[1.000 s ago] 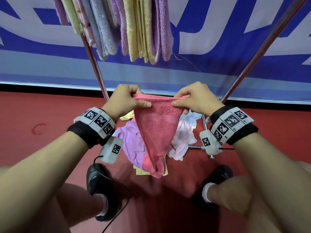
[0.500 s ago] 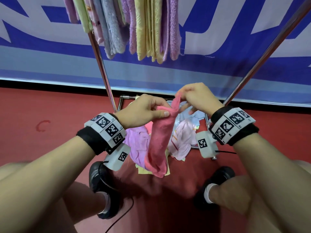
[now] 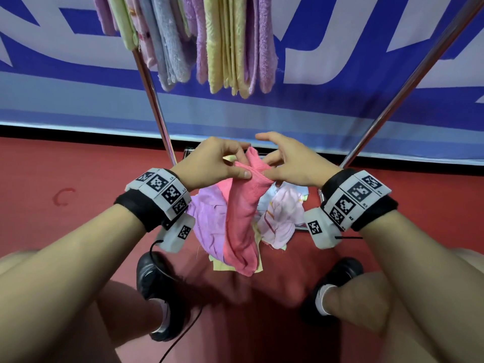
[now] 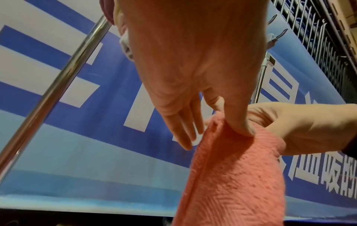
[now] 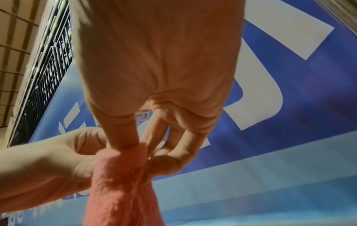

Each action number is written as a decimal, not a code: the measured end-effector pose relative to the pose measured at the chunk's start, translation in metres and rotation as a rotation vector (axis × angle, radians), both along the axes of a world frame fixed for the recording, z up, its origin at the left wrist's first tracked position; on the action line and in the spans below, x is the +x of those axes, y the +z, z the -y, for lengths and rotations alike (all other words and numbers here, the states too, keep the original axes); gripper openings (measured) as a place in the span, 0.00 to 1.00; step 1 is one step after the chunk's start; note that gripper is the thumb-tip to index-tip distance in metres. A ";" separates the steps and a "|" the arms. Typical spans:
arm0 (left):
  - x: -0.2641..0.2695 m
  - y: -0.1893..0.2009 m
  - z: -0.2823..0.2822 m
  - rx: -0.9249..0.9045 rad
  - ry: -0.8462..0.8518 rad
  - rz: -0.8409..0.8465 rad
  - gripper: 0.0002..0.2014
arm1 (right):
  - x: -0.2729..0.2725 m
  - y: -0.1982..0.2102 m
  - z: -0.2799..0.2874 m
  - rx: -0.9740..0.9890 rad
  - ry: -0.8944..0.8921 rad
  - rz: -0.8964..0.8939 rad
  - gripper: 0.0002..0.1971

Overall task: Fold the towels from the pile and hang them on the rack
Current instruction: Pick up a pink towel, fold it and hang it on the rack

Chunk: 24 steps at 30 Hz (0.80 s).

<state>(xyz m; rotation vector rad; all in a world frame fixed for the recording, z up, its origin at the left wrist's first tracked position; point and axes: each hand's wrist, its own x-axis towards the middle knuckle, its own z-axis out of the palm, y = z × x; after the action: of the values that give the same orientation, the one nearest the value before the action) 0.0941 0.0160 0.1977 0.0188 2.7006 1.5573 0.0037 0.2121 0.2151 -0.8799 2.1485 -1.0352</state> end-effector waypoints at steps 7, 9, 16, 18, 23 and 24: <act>0.003 0.000 -0.003 -0.009 0.087 -0.046 0.10 | -0.003 0.003 -0.001 0.024 -0.015 0.004 0.05; 0.005 0.001 -0.002 0.017 0.118 -0.090 0.15 | -0.003 0.004 -0.002 0.018 -0.007 0.000 0.17; 0.005 0.009 -0.001 0.233 0.228 0.031 0.29 | -0.004 -0.009 0.006 -0.165 -0.053 -0.156 0.07; 0.009 0.007 -0.004 0.326 0.152 0.178 0.18 | -0.005 -0.007 0.007 -0.256 -0.074 -0.090 0.08; 0.009 -0.002 -0.023 0.269 0.151 0.176 0.09 | -0.016 -0.003 0.005 -0.445 -0.376 0.010 0.01; 0.009 -0.001 -0.027 0.268 0.150 0.172 0.09 | -0.016 -0.003 0.005 -0.486 -0.448 0.049 0.02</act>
<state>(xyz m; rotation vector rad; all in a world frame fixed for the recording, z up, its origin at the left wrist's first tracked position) 0.1027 0.0427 0.1964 -0.3048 2.3960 1.8558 -0.0122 0.2070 0.2121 -0.5689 2.1349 -1.8364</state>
